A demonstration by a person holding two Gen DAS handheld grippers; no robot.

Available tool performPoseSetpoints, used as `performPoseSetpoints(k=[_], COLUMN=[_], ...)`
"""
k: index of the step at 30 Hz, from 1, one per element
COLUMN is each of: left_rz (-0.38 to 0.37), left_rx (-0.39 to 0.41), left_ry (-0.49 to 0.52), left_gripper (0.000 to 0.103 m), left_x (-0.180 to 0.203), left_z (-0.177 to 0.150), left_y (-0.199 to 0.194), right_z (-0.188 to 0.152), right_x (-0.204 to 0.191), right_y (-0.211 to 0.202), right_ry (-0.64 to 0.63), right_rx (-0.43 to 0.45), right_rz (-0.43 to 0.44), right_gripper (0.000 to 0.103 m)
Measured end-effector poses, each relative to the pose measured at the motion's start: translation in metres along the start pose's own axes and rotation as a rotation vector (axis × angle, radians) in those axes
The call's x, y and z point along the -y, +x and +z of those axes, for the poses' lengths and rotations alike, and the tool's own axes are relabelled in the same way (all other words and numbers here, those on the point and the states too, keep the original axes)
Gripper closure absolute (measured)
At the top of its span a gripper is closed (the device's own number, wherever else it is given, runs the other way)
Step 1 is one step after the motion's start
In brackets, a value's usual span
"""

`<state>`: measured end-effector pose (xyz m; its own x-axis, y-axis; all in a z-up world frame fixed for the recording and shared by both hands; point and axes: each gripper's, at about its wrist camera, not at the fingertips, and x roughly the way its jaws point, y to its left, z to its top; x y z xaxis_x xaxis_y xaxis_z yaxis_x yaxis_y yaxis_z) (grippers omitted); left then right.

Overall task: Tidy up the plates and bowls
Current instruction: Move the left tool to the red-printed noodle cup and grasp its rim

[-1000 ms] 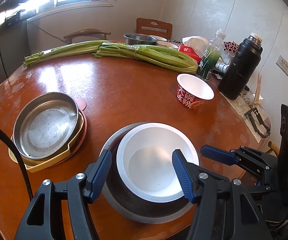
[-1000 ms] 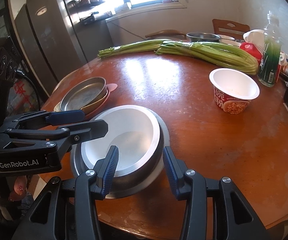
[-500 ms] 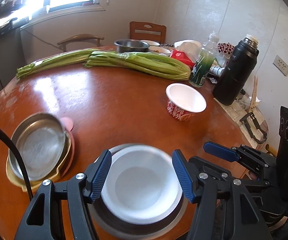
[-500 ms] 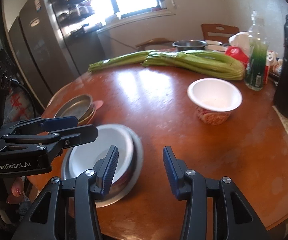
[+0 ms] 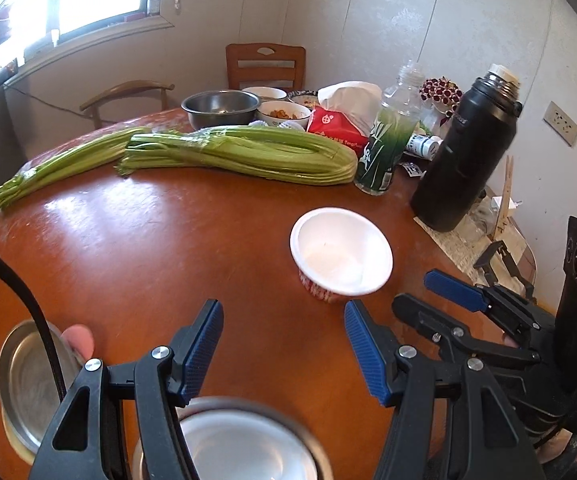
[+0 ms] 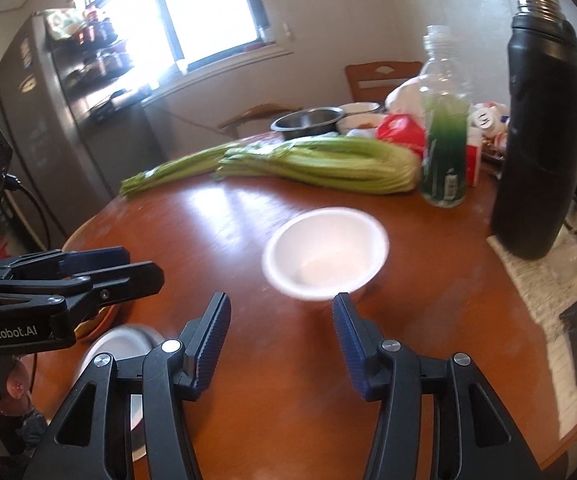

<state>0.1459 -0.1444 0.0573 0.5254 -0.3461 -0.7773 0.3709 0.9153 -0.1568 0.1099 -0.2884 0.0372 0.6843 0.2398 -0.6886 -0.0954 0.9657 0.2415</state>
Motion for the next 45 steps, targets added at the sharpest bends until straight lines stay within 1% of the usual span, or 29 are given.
performPoseSetpoints(k=[4, 6, 10, 14, 18, 24, 26, 30, 32, 40, 42, 43, 45], left_rz=[0.006, 0.013, 0.002, -0.011, -0.019, -0.018, -0.021, -0.025, -0.021, -0.034, -0.071, -0.062, -0.036], left_rx=[-0.048, -0.069, -0.079, -0.086, -0.104, -0.134, -0.142, -0.170, -0.186, -0.155, -0.158, -0.158, -0.152], left_ry=[0.002, -0.008, -0.034, -0.042, -0.064, -0.091, -0.099, -0.114, -0.123, -0.133, -0.142, -0.131, -0.108], left_gripper=[0.040, 0.040, 0.040, 0.040, 0.040, 0.040, 0.040, 0.040, 0.040, 0.041, 0.040, 0.040, 0.040], left_x=[0.000, -0.003, -0.009, -0.012, -0.015, -0.021, -0.023, -0.026, -0.027, -0.031, -0.031, -0.029, -0.026], left_z=[0.010, 0.011, 0.015, 0.017, 0.019, 0.020, 0.020, 0.019, 0.018, 0.016, 0.016, 0.015, 0.015], left_y=[0.027, 0.039, 0.050, 0.057, 0.067, 0.080, 0.083, 0.090, 0.093, 0.082, 0.080, 0.079, 0.079], right_z=[0.013, 0.016, 0.018, 0.019, 0.017, 0.013, 0.012, 0.009, 0.008, 0.005, 0.005, 0.005, 0.005], right_x=[0.020, 0.029, 0.041, 0.043, 0.033, 0.015, 0.010, 0.002, -0.001, -0.008, -0.012, -0.014, -0.021], right_y=[0.017, 0.029, 0.051, 0.069, 0.082, 0.089, 0.090, 0.093, 0.094, 0.089, 0.087, 0.086, 0.085], right_ry=[0.021, 0.028, 0.042, 0.028, -0.025, -0.089, -0.092, -0.080, -0.071, -0.051, -0.048, -0.044, -0.070], right_rx=[-0.011, -0.035, -0.070, -0.096, -0.126, -0.138, -0.144, -0.167, -0.175, -0.172, -0.174, -0.176, -0.168], right_rz=[-0.049, -0.070, -0.074, -0.074, -0.068, -0.028, -0.008, 0.061, 0.071, 0.089, 0.118, 0.143, 0.127], right_gripper=[0.048, 0.048, 0.048, 0.048, 0.048, 0.048, 0.048, 0.048, 0.048, 0.049, 0.049, 0.047, 0.047])
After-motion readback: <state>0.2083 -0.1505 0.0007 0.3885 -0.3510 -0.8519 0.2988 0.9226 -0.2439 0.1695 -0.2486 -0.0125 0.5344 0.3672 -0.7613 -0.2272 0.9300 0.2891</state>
